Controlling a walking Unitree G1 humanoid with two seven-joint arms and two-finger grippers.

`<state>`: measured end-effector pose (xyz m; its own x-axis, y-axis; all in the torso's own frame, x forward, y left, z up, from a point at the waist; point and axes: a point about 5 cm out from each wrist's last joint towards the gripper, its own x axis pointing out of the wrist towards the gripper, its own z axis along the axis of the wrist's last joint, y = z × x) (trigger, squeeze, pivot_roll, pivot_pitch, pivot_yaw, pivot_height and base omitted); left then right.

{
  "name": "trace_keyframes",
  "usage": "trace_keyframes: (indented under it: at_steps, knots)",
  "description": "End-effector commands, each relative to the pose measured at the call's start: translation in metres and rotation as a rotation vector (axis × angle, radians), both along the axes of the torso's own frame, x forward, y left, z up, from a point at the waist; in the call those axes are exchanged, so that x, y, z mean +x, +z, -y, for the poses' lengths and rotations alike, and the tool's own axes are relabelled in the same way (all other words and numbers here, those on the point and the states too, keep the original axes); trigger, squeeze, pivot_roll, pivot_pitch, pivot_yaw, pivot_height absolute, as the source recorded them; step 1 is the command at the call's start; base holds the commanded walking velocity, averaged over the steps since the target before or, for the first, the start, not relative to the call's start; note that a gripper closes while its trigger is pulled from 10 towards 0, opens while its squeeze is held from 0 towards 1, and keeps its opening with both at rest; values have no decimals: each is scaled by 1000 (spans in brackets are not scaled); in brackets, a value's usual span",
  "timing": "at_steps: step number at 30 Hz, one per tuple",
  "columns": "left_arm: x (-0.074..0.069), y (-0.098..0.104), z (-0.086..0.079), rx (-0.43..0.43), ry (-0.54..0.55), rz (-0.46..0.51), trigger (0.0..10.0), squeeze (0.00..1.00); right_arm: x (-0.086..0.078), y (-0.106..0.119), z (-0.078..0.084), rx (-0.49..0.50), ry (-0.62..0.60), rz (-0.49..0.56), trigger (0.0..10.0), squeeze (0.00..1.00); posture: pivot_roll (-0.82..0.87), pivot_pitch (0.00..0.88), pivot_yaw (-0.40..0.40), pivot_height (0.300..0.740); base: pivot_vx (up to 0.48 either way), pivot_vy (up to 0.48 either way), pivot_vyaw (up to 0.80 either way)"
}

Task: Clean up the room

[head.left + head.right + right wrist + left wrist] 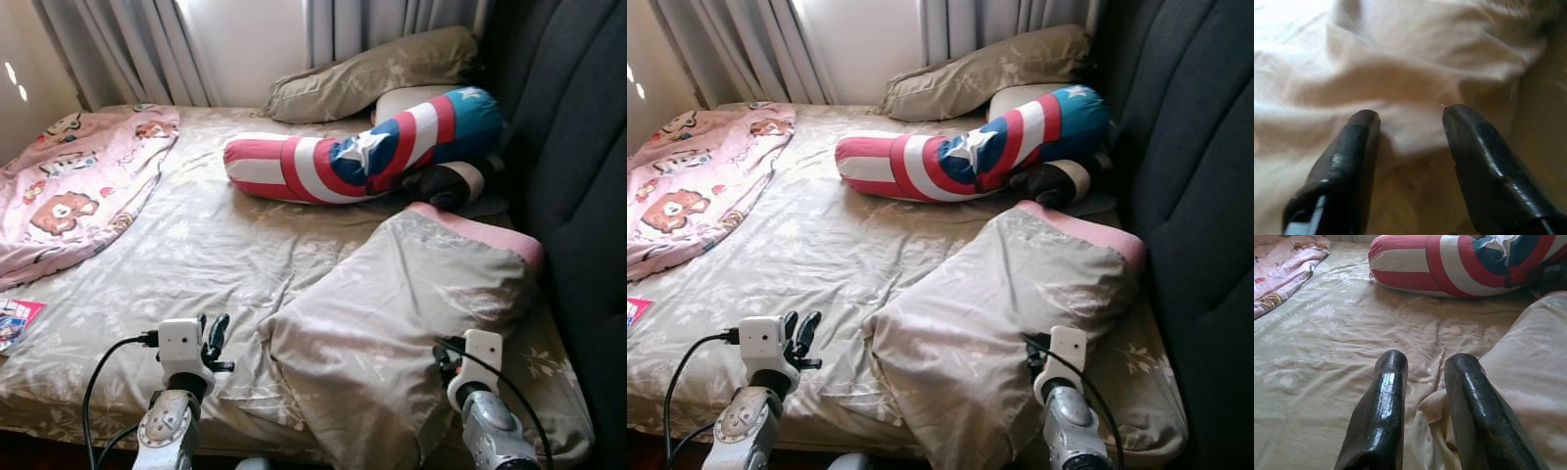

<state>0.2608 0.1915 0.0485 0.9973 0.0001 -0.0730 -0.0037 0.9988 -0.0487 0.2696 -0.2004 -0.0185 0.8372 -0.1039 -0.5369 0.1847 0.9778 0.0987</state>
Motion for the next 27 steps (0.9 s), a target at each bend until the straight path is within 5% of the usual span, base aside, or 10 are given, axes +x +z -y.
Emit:
trace_keyframes:
  at_steps: [1,7,12,16,20,27]
  knots:
    - [2,3,-4,1,4,5,10000,0,1,1,1,66,-31,-24,10000,1000,10,0,40,650,0,0,0]
    - [1,3,-5,2,3,4,10000,0,-6,-5,-2,166,-44,-118,10000,1000,10,0,40,650,0,0,0]
    - [2,3,-5,3,2,3,10000,0,-2,1,-11,342,-26,-137,10000,1000,5,0,36,650,0,0,0]
    - [2,3,-5,3,3,4,10000,0,-2,4,-9,327,-13,-157,10000,1000,6,0,34,650,0,0,0]
    - [2,3,-5,3,5,6,10000,0,-1,9,-14,423,-15,-186,10000,1000,5,0,34,650,0,0,0]
    - [2,3,-4,1,1,5,10000,0,-10,2,-8,338,-35,-241,10000,1000,5,0,33,650,0,0,0]
